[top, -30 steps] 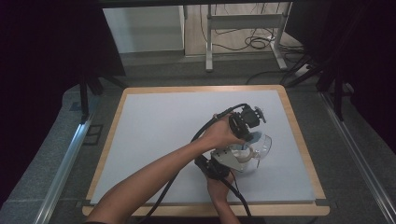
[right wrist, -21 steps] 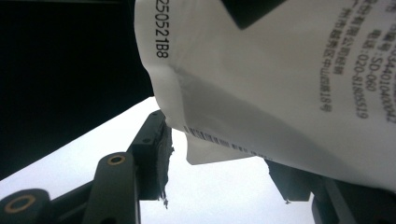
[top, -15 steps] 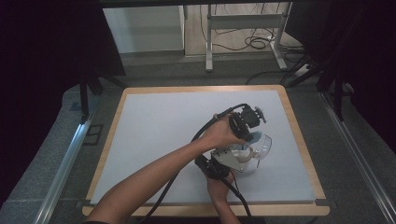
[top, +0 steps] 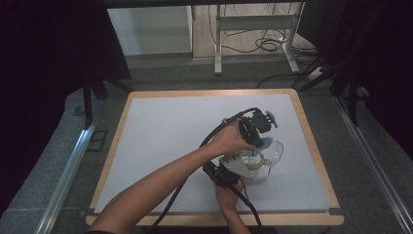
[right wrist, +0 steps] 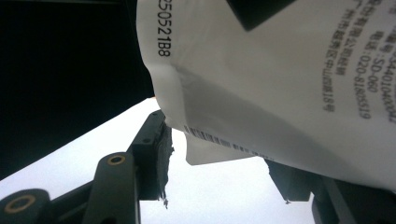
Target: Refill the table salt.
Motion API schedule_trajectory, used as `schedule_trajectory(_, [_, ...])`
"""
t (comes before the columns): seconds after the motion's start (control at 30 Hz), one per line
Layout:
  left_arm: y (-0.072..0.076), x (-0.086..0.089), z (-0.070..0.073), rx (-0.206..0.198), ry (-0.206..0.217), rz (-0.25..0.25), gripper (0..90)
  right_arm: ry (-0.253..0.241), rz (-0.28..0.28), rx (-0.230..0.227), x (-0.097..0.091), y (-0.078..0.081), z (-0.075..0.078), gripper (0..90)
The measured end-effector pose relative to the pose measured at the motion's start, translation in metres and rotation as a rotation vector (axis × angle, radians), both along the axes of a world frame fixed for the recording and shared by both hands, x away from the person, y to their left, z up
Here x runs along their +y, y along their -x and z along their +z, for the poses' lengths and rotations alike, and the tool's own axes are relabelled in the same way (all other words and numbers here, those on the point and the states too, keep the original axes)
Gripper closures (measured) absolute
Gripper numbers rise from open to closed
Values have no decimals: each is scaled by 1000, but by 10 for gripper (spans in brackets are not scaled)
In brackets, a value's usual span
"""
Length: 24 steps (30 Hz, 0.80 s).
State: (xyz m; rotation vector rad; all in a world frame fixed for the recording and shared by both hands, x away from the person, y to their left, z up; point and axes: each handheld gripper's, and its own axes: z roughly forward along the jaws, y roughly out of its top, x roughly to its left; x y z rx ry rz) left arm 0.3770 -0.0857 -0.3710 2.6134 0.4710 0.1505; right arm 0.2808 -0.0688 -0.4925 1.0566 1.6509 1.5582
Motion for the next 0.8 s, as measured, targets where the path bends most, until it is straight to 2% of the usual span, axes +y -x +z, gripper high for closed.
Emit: schedule_trajectory(0.8, [0,-1,-2,2,1,-2,897,-1,0,5,-1,0,-1,457])
